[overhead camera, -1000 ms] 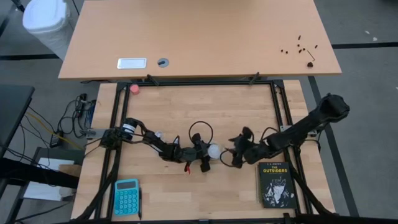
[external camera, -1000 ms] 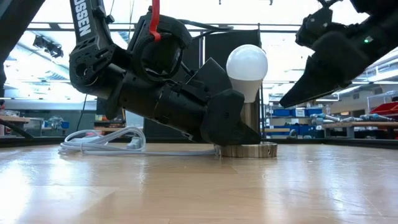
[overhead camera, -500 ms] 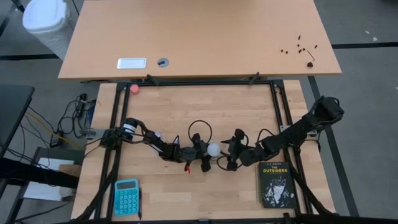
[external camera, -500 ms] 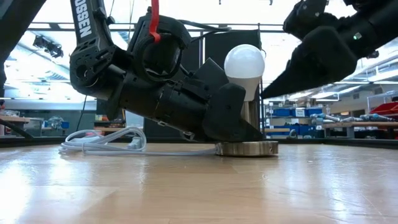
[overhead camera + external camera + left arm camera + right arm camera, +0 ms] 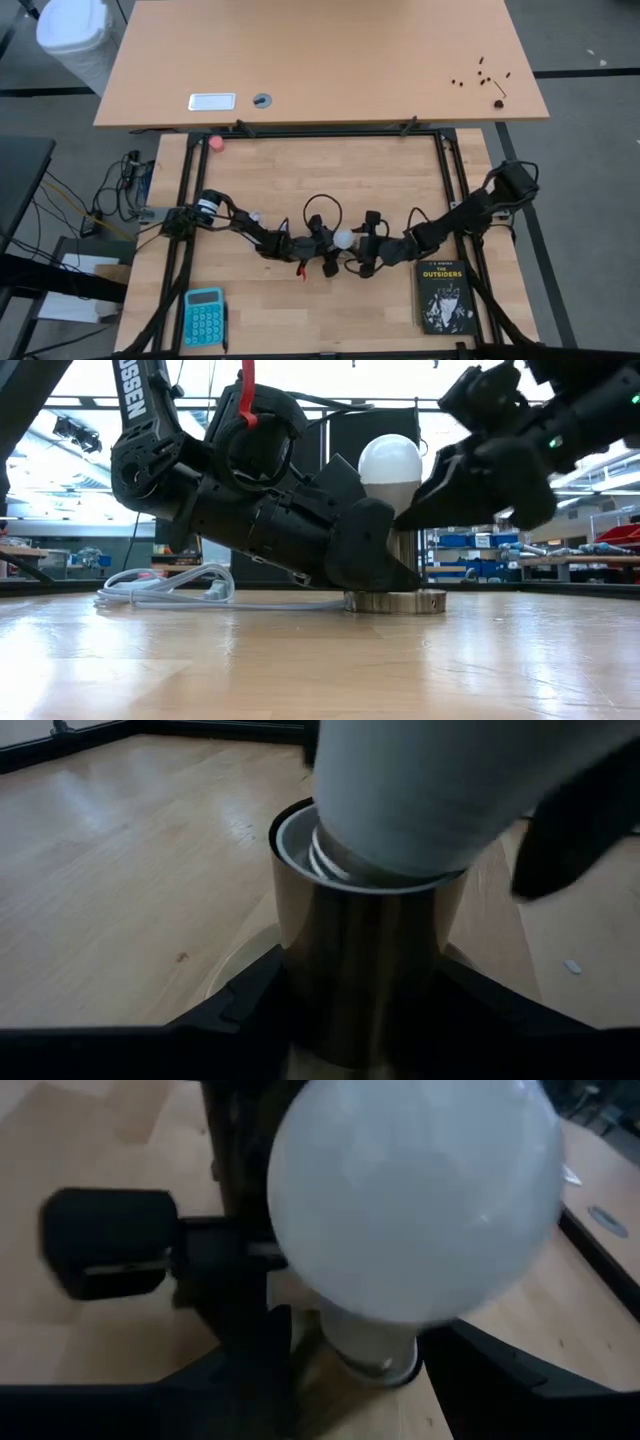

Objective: Screw lightbulb
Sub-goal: Remove the white lightbulb from the silver lamp

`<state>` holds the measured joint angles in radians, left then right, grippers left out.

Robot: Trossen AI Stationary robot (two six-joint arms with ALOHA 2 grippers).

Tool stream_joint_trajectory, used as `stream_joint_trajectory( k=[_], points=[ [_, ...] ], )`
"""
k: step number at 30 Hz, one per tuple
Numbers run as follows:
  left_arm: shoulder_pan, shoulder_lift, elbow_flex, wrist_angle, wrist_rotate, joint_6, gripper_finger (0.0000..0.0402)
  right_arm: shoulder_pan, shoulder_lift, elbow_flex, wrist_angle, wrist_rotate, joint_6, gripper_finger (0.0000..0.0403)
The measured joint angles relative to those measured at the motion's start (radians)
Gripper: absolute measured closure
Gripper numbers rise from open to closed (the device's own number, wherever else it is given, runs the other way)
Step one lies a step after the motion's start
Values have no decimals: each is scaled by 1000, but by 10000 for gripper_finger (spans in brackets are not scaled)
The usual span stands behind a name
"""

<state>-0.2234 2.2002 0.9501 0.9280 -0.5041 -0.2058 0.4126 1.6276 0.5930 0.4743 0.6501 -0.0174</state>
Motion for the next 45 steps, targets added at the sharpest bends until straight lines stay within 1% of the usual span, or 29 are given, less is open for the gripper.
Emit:
stream_joint_trajectory(
  k=[7,15,17,22,26,29,31,33,37,41,45],
  points=[
    [1,-1,1,-12,0,11,205,-32,88,0,189,-1,-71,174],
    [1,-2,2,-23,-3,12,205,-37,70,0,207,12,-74,178],
    [1,-2,2,-24,-2,13,205,-37,71,0,202,10,-75,192],
    [1,-2,2,-26,-2,14,205,-37,71,0,201,-4,-84,248],
    [1,-2,2,-26,-2,14,205,-34,71,0,201,17,-84,252],
    [1,-2,2,-26,-2,19,205,-24,55,-1,187,59,-89,250],
    [1,-2,2,-27,-2,19,205,-15,26,-1,152,93,-91,247],
    [1,-2,2,-28,-2,20,205,-11,-10,-1,111,106,-91,247],
    [-1,-2,2,-29,-26,17,200,-3,-84,-1,-18,133,-59,247],
    [-10,-2,0,-11,-31,60,167,8,-167,-1,-189,198,30,247],
    [-15,-19,0,-32,-42,90,126,13,-236,-1,-347,205,135,247]
  ],
)
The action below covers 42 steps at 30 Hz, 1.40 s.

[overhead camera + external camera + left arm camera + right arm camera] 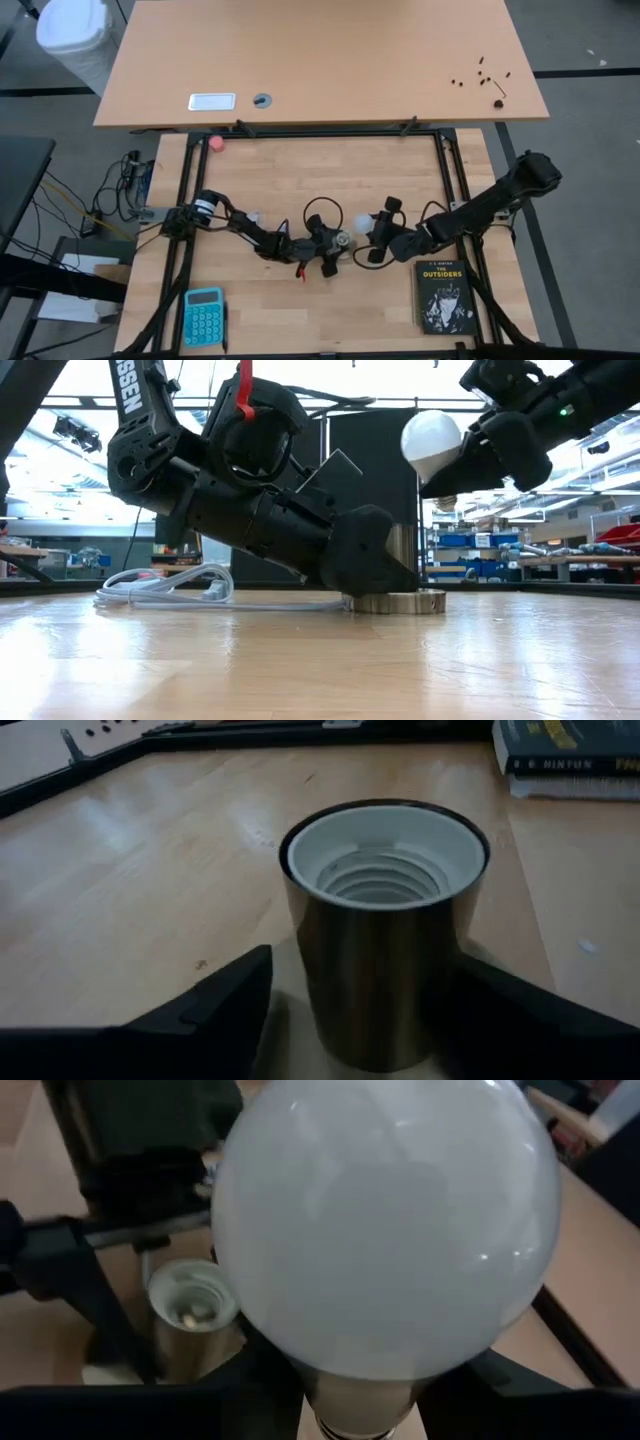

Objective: Screw lightbulb
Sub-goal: Remove the white lightbulb from the silver lamp

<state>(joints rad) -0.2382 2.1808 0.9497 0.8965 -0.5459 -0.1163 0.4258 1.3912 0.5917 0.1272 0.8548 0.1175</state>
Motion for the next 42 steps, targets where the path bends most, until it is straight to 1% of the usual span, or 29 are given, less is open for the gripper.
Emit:
stream_joint_trajectory(
  k=[3,7,11,14,18,21,25,31,38,42],
  points=[
    [0,-26,-1,-45,-3,10,102,12,-38,-16,-56,16,53,247],
    [-5,-53,-1,-68,-7,12,82,25,-89,-62,-77,37,120,247],
    [-6,-71,-1,-78,-7,28,76,25,-132,-117,-122,35,234,246],
    [-7,-110,-1,-158,-7,29,76,13,-155,-145,-208,17,361,246],
    [-12,-177,-1,-307,-8,-3,76,-28,-182,-147,-355,-68,522,246],
    [-20,-222,-1,-394,-8,-27,76,-80,-207,-147,-453,-141,633,246],
    [-28,-273,0,-481,-9,-63,76,-170,-234,-147,-555,-292,737,246],
    [-31,-324,0,-568,-11,-79,76,-299,-232,-147,-579,-535,754,246],
    [-34,-350,1,-645,-30,-79,87,-374,-233,-146,-580,-683,740,246],
    [-34,-351,1,-687,-46,-89,97,-408,-232,-146,-593,-727,739,245]
  ],
)
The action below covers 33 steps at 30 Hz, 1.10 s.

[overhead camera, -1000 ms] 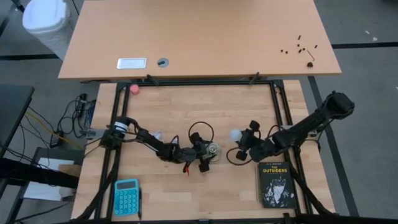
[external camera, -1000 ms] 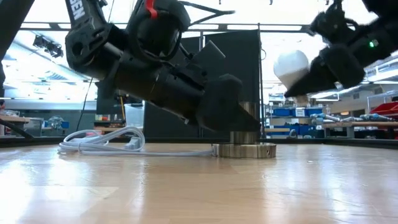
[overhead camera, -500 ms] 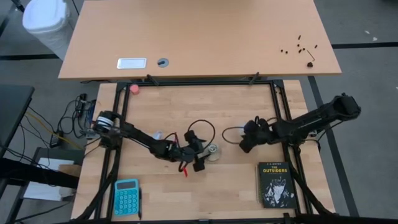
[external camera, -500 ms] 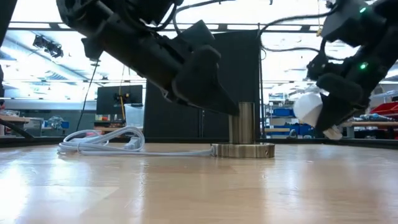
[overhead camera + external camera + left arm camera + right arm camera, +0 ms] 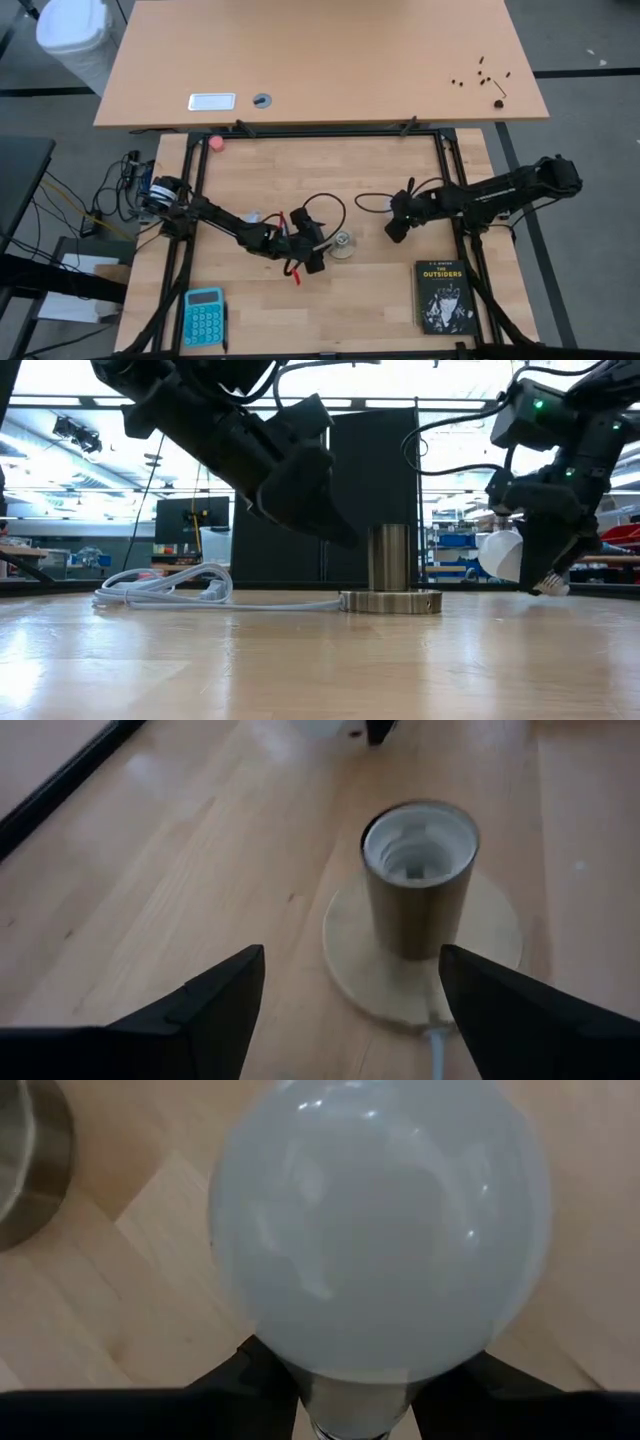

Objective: Screw lightbulb
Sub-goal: Remove the white lightbulb from the silver lamp

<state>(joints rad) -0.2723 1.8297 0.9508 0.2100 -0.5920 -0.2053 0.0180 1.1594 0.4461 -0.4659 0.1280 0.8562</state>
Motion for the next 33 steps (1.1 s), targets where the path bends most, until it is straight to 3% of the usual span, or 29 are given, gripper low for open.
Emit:
stream_joint_trajectory(
  k=[12,21,26,33],
  points=[
    [-1,0,0,-7,-11,-9,108,-96,88,11,-28,-203,-9,242],
    [-5,0,0,-4,-9,-12,108,-106,57,39,-68,-223,-80,177],
    [-5,0,0,-4,-6,-12,108,-106,46,62,-143,-170,-68,142],
    [-5,0,0,1,-6,-13,108,-99,41,90,-204,-192,-63,129]
  ],
)
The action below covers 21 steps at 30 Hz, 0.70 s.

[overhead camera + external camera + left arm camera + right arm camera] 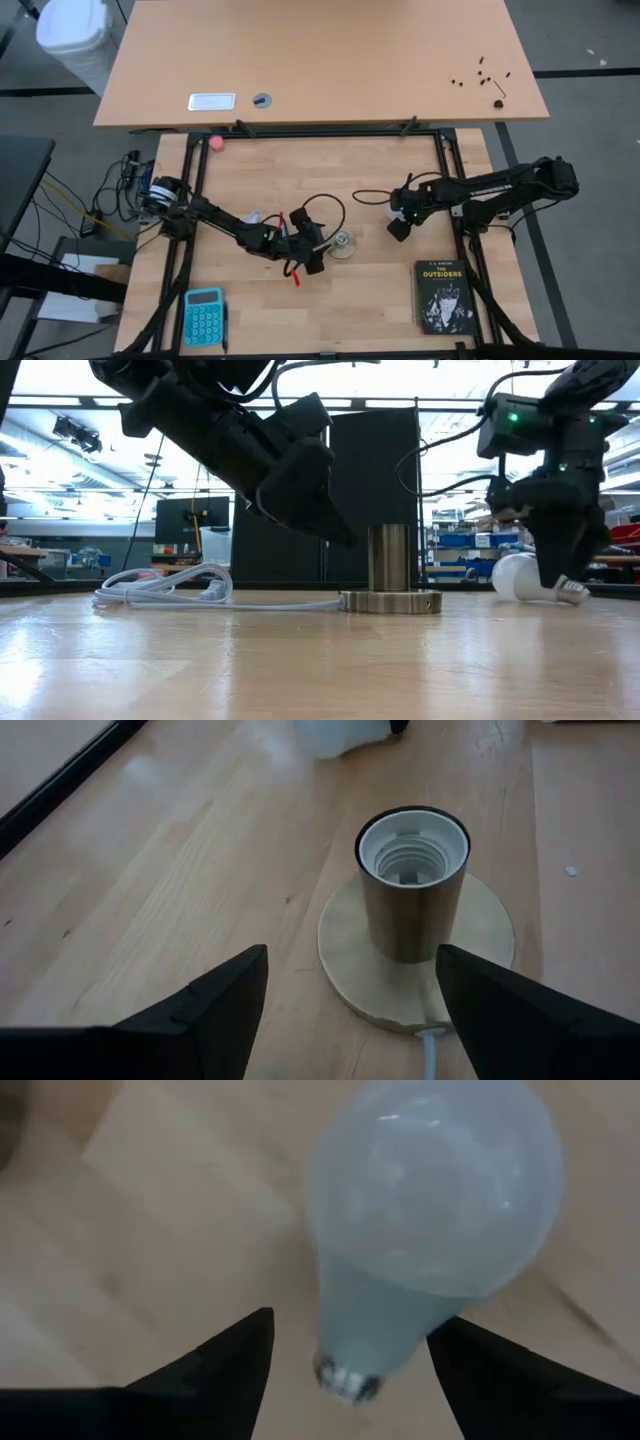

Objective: Screw lightbulb
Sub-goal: Remove the white lightbulb from the silver lamp, then return to Home Position

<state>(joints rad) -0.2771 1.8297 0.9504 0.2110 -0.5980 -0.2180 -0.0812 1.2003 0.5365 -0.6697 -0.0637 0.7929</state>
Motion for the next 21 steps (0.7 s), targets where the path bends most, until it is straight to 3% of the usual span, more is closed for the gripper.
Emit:
stream_joint_trajectory(
  k=[4,14,18,21],
  points=[
    [0,0,0,10,0,0,108,18,-4,43,-54,-22,0,129],
    [-3,0,0,6,0,0,108,84,-8,261,-393,18,64,129],
    [-21,-12,0,-5,8,6,108,172,-21,363,-376,30,-9,129],
    [-43,-57,0,-31,8,15,108,258,-65,405,-256,114,-115,129]
  ],
)
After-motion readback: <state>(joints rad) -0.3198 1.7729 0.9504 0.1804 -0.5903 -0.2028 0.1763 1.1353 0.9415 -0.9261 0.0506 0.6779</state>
